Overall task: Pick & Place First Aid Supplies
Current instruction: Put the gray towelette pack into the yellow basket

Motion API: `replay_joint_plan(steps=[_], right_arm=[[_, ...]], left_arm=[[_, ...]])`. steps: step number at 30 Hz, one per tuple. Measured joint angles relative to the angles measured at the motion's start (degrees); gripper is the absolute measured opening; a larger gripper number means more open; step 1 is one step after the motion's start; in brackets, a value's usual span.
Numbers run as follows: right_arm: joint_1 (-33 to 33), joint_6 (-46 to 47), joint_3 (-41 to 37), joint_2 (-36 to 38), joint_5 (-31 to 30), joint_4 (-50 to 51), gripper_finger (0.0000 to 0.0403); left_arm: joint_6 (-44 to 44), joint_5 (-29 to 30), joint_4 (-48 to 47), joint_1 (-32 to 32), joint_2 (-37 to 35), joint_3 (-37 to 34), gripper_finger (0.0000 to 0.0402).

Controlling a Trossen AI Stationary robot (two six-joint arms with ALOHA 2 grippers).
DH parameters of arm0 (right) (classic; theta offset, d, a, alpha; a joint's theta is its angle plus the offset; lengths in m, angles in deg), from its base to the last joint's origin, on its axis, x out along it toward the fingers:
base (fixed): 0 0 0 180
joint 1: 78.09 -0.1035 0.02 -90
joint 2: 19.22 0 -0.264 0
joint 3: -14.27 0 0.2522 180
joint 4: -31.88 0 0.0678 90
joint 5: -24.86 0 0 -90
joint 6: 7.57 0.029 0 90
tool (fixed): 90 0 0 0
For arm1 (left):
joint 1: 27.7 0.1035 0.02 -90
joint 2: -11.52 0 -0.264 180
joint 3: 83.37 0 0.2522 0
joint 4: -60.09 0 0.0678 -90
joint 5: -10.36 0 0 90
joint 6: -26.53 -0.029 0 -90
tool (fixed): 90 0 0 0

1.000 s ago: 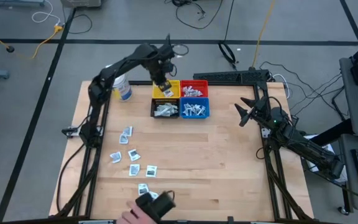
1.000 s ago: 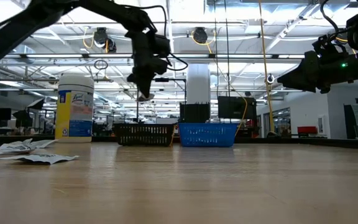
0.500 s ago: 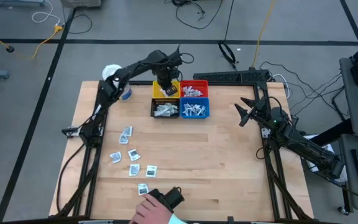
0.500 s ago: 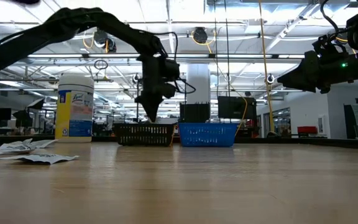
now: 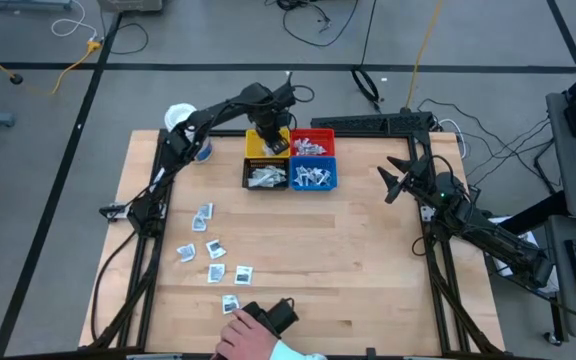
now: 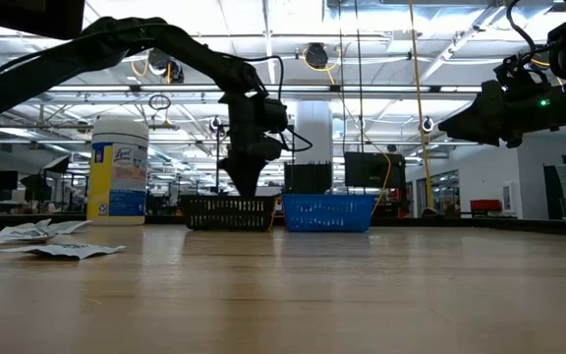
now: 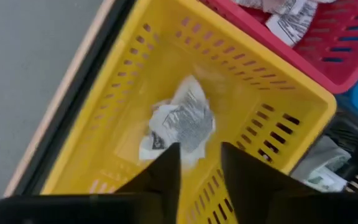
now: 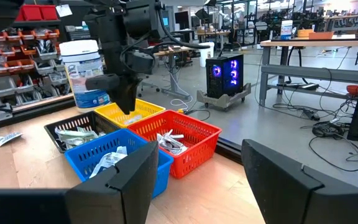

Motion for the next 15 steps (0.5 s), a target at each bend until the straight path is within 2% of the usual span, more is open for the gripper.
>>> replay_joint_plan(steps=[7,11,15], right_arm=[[0.0,0.0,0.01,-0.02,0.0,0.0,0.0228],[0.02,0.0,0.0,-0.01,0.0,0.0,0.0228],[0.02,0.02,0.01,-0.02,0.0,-0.02,0.0228]], left_arm=[[0.69,-0.17,-0.12,0.3,-0.06,0.0,0.021],[2.59,-0.24,-0.52,0.61,-1.77,-0.02,0.0237],[6.0,-0.34,-1.39,0.75,-4.23,-0.02,0.0247]])
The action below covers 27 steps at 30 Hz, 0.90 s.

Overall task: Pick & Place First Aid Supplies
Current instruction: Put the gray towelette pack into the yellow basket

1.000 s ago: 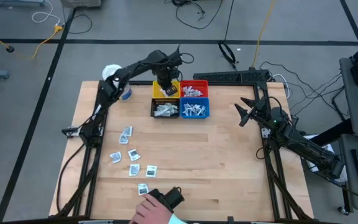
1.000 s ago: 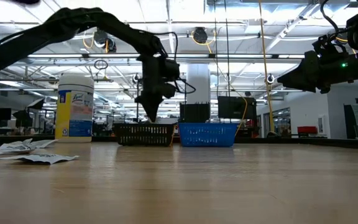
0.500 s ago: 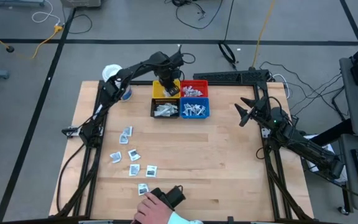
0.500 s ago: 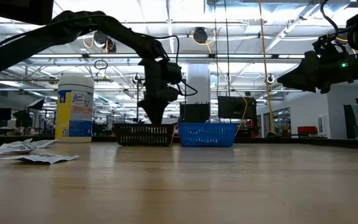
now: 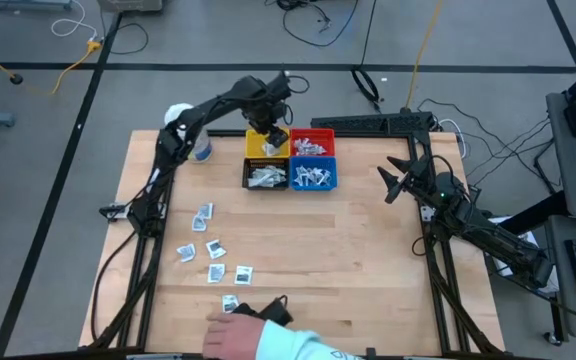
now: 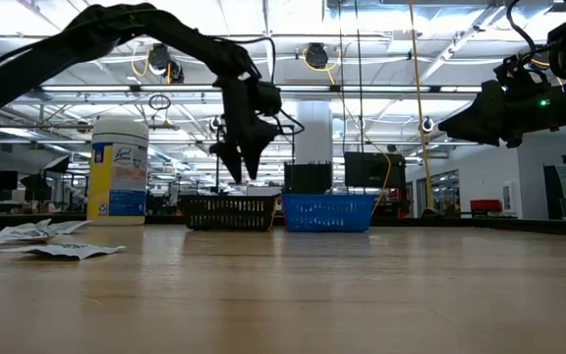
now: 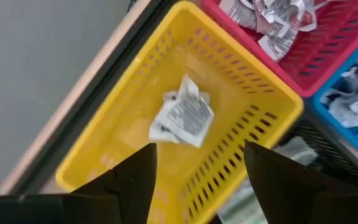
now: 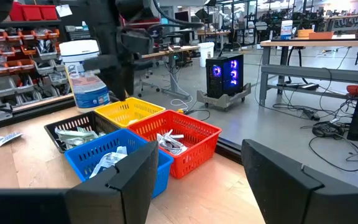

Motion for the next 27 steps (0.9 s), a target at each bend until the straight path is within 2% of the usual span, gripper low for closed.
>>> replay_joint_plan(steps=[6,12,15,18,27], right_arm=[[0.0,-0.02,-0.01,0.02,0.0,0.02,0.0228],[-0.02,-0.01,-0.01,0.02,0.0,0.01,0.0228],[-0.02,0.0,-0.01,0.0,0.0,0.02,0.0228],[-0.02,-0.02,0.0,0.0,0.0,0.02,0.0228],[-0.01,-0.01,0.0,0.01,0.0,0.02,0.0228]], left_arm=[[7.03,-0.18,-4.34,-0.14,-2.8,0.02,0.0248],[11.81,-0.34,-12.85,-1.96,-3.95,-0.04,0.0248],[12.8,-0.38,-14.65,-3.58,-6.27,-2.28,0.0248],[13.33,-0.36,-12.02,-5.78,-11.17,-8.35,0.0248],[20.08,-0.37,3.67,-14.23,-30.17,-36.19,0.0248]])
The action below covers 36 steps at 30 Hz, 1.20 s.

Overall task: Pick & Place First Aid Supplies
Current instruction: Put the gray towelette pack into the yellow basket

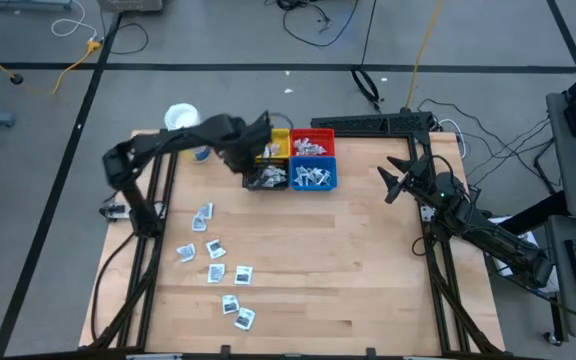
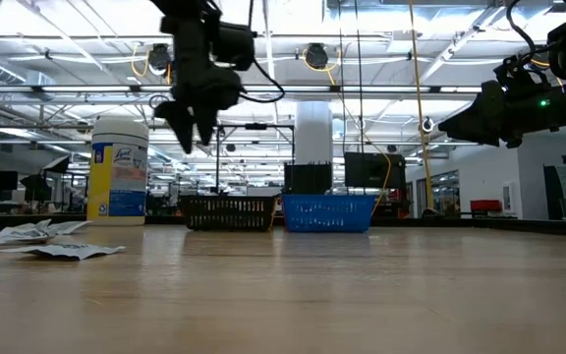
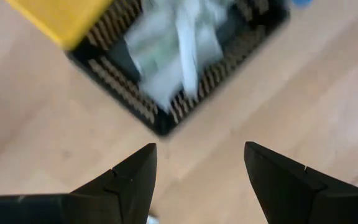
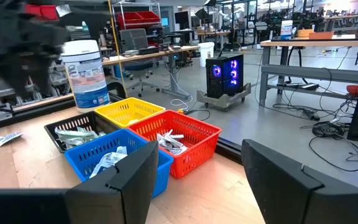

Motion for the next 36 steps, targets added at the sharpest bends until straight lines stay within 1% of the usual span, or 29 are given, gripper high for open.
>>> replay_joint_plan(steps=[5,10,16,20,24,28,36], right_arm=[[-0.01,-0.01,0.01,0.01,0.0,0.0,0.0228],[0.0,-0.01,-0.01,0.0,0.0,-0.01,0.0228],[-0.01,-0.01,-0.01,0.01,0.0,-0.01,0.0228],[0.01,-0.01,-0.01,0.0,0.0,0.0,0.0228],[-0.01,-0.01,0.01,0.01,0.0,0.0,0.0228],[0.01,-0.01,-0.01,0.01,0.0,0.0,0.0228],[0.01,0.0,0.0,-0.01,0.0,-0.02,0.0228]], left_arm=[[1.23,-0.03,1.58,-5.66,-6.95,-10.99,0.0248],[3.76,0.0,3.3,-11.35,-13.59,-20.06,0.0248],[10.32,-0.01,3.76,-17.7,-20.3,-27.98,0.0248],[13.98,-0.12,3.48,-21.47,-23.75,-31.42,0.0248],[16.48,-0.12,3.24,-24.31,-25.8,-33.01,0.0248],[18.81,-0.58,3.62,-26.03,-25.99,-34.71,0.0248],[22.34,-1.82,11.96,-29.84,-25.94,-42.66,0.0248]])
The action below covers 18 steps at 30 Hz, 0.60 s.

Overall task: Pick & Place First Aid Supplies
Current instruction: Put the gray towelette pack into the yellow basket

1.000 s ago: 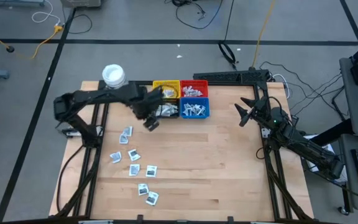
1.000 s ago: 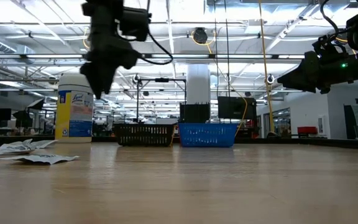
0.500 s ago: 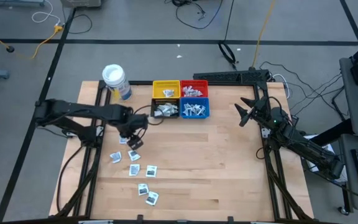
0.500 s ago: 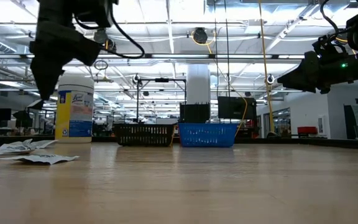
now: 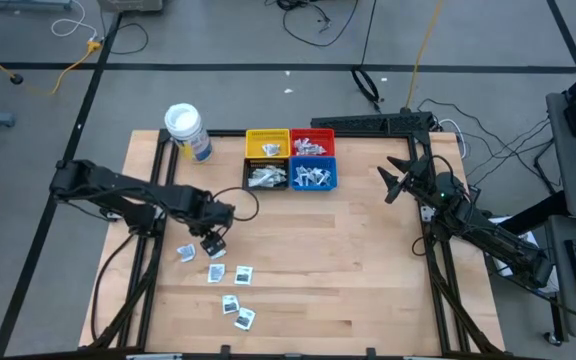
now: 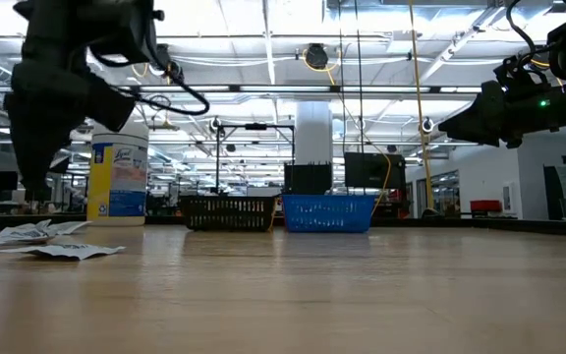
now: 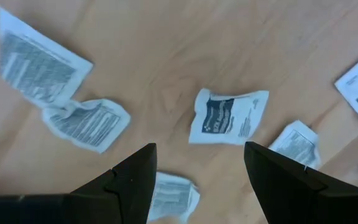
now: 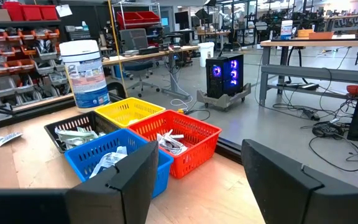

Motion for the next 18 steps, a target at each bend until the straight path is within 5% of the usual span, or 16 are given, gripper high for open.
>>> replay_joint_plan(steps=[14,18], right_arm=[[-0.01,-0.01,-0.02,0.0,0.0,0.01,0.0228],[-0.02,-0.01,-0.02,0.01,0.0,0.0,0.0228]], left_arm=[[3.11,0.25,11.24,-4.48,9.1,-4.38,0.0247],[1.93,0.59,12.02,-4.41,10.94,-4.21,0.0216]])
